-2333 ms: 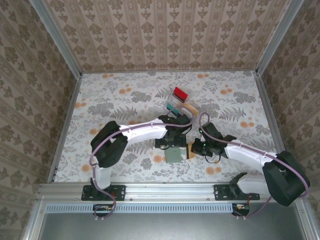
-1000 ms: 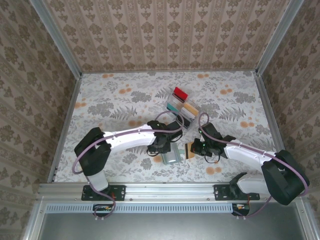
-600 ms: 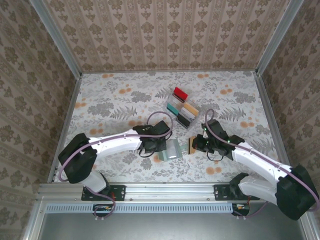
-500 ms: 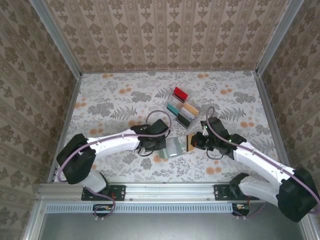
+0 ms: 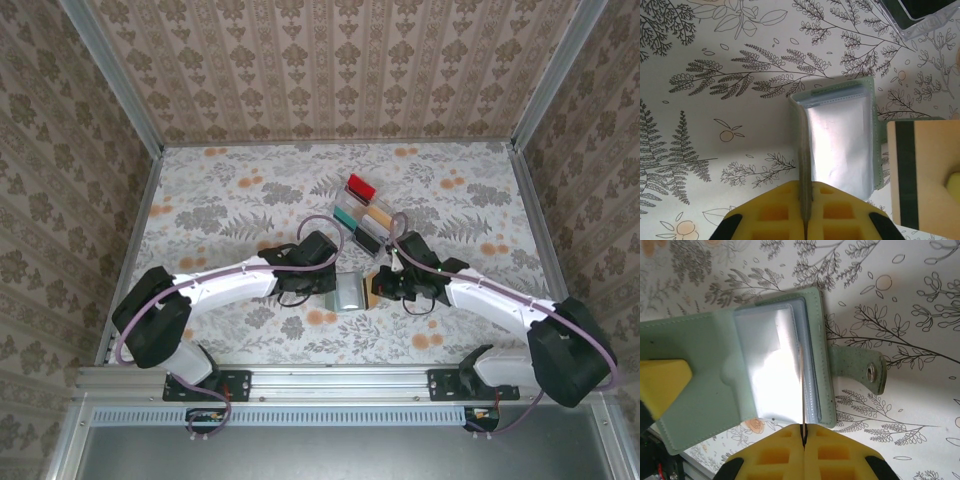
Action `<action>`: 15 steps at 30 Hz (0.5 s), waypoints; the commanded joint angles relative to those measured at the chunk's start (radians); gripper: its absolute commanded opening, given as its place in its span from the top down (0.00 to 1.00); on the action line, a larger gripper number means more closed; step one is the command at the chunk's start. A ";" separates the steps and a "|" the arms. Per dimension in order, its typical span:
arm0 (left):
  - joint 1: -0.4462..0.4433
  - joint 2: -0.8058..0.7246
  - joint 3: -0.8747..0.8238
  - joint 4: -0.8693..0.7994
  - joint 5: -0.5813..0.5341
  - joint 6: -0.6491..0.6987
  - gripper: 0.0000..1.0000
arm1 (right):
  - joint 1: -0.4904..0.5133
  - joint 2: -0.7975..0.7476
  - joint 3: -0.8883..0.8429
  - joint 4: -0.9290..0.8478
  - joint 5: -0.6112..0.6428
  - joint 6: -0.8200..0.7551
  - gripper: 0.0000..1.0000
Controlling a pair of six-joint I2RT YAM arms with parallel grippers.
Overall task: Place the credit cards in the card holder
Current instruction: Turn over the card slot in the card holder.
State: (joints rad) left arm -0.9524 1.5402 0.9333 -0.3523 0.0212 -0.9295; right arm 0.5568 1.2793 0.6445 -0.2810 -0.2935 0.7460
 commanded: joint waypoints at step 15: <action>0.044 0.038 -0.027 -0.013 0.036 0.063 1.00 | 0.009 0.063 0.012 0.033 0.071 -0.042 0.98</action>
State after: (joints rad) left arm -0.9157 1.5627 0.9169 -0.3511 0.0502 -0.9028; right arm 0.5613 1.3502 0.6445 -0.2203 -0.2661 0.7269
